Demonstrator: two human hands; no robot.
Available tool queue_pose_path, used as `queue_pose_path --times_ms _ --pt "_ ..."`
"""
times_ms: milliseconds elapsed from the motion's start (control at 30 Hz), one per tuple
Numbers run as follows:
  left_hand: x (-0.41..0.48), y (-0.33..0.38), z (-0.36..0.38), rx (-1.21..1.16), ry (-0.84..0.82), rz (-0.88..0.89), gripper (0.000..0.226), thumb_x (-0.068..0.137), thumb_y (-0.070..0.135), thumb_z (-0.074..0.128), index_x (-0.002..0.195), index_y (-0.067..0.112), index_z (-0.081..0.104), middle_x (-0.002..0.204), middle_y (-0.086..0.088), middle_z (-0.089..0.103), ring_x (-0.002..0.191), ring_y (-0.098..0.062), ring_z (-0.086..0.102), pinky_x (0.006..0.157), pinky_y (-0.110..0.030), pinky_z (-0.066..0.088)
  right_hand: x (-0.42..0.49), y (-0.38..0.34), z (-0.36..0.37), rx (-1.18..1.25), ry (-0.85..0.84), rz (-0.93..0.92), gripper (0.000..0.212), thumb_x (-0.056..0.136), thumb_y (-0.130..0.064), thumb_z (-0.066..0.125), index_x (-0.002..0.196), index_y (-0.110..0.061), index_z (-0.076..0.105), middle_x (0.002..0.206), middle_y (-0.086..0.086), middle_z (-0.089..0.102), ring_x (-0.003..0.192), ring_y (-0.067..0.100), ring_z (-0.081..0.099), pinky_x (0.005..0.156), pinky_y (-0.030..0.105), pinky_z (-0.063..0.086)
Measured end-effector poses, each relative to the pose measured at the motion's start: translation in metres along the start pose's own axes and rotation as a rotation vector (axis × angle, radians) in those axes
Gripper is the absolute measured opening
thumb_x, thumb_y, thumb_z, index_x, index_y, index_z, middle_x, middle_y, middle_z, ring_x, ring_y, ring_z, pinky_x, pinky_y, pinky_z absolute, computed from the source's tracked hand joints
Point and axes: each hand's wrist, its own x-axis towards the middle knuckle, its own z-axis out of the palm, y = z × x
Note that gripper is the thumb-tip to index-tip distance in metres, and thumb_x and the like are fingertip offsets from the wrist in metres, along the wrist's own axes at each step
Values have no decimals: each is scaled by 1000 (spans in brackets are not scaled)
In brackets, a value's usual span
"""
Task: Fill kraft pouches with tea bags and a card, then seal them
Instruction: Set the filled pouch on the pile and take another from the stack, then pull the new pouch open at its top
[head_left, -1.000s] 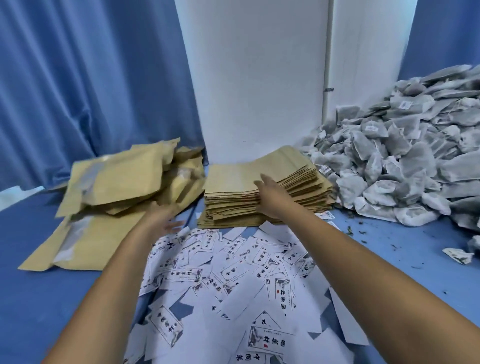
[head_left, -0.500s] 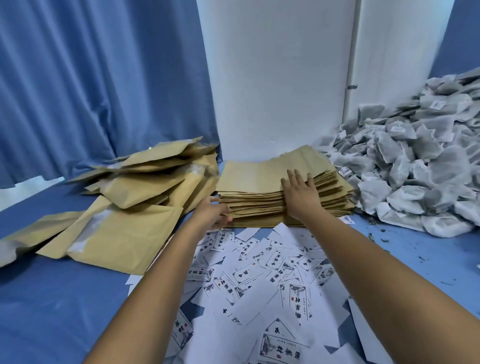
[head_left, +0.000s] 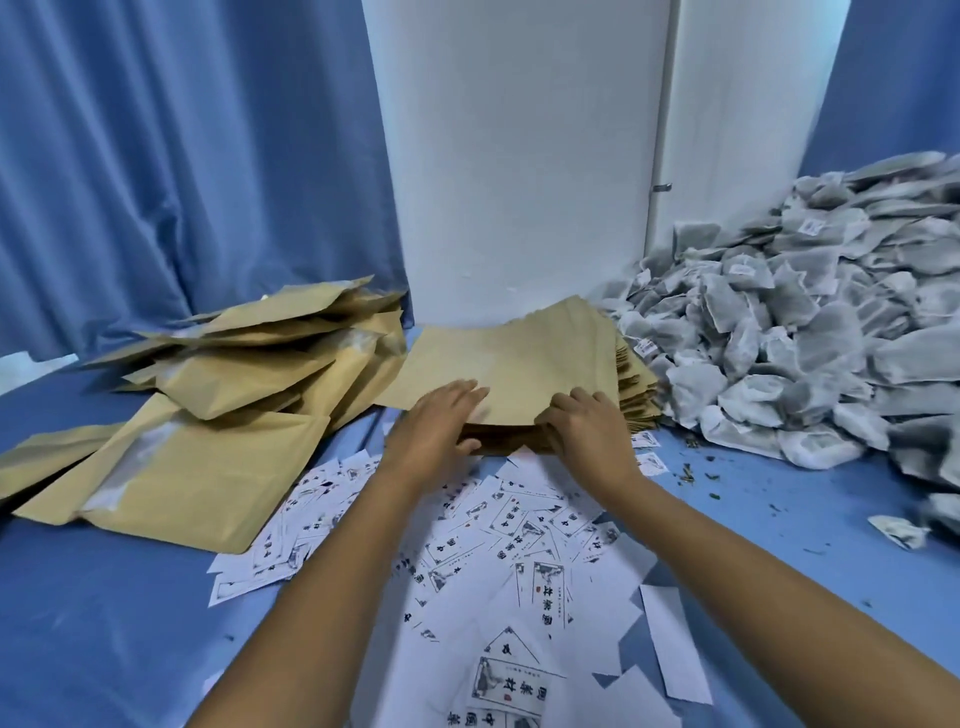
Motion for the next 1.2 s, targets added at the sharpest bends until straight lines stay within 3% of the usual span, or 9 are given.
queue_pose_path --times_ms 100,200,333,500,667,833,1000,1100,1200 --pt "-9 27 12 209 52 109 29 85 23 60 114 28 59 110 6 66 103 -20 62 79 -34 52 -24 9 -12 316 37 351 25 85 -43 66 91 -19 72 97 -5 63 92 16 56 74 32 45" --pt "-25 38 20 104 97 202 27 79 12 68 105 17 68 94 0 71 85 -21 67 64 -31 54 -33 52 -31 453 66 803 53 82 -40 70 119 -6 54 126 7 45 112 23 45 91 34 43" --pt "-43 52 21 -89 88 419 22 84 10 69 105 8 68 101 -5 69 83 -22 66 64 -31 54 -46 88 -48 1369 -221 1193 38 93 -13 56 127 4 50 94 12 61 77 22 59 64 31 52" --pt "-40 94 11 -199 -80 312 33 100 34 40 87 19 66 82 1 68 76 -18 63 68 -35 50 -85 78 -52 1387 -143 1215 42 92 11 31 127 -1 49 85 10 59 73 23 56 60 31 44" --pt "-13 167 7 -836 -330 -85 39 91 49 54 75 14 57 69 1 63 60 -13 58 62 -28 49 -124 26 -67 1735 20 1094 58 84 21 24 107 -20 58 80 5 71 68 19 68 50 26 53" --pt "11 212 21 -699 -372 -111 41 87 50 58 63 20 44 68 -6 59 63 -16 52 64 -30 40 -135 25 -81 1922 38 973 43 82 21 31 106 -2 58 85 14 64 80 24 61 75 32 49" --pt "20 227 32 -876 -425 -168 38 91 44 56 66 16 48 62 -3 57 53 -14 52 52 -22 39 -145 52 -84 2117 79 926 29 93 5 36 96 -7 62 89 14 64 80 22 65 79 32 52" --pt "20 231 39 -956 -443 -199 38 93 41 55 65 16 49 57 -1 54 44 -9 48 42 -15 36 -149 65 -79 2106 131 976 28 98 -3 41 119 -12 58 107 13 68 97 22 66 93 36 49" --pt "21 231 47 -938 -435 -178 40 90 44 58 63 17 47 58 -2 51 51 -14 45 50 -20 36 -153 73 -73 2059 104 974 39 99 0 39 133 -15 49 118 13 64 114 26 58 107 40 38"
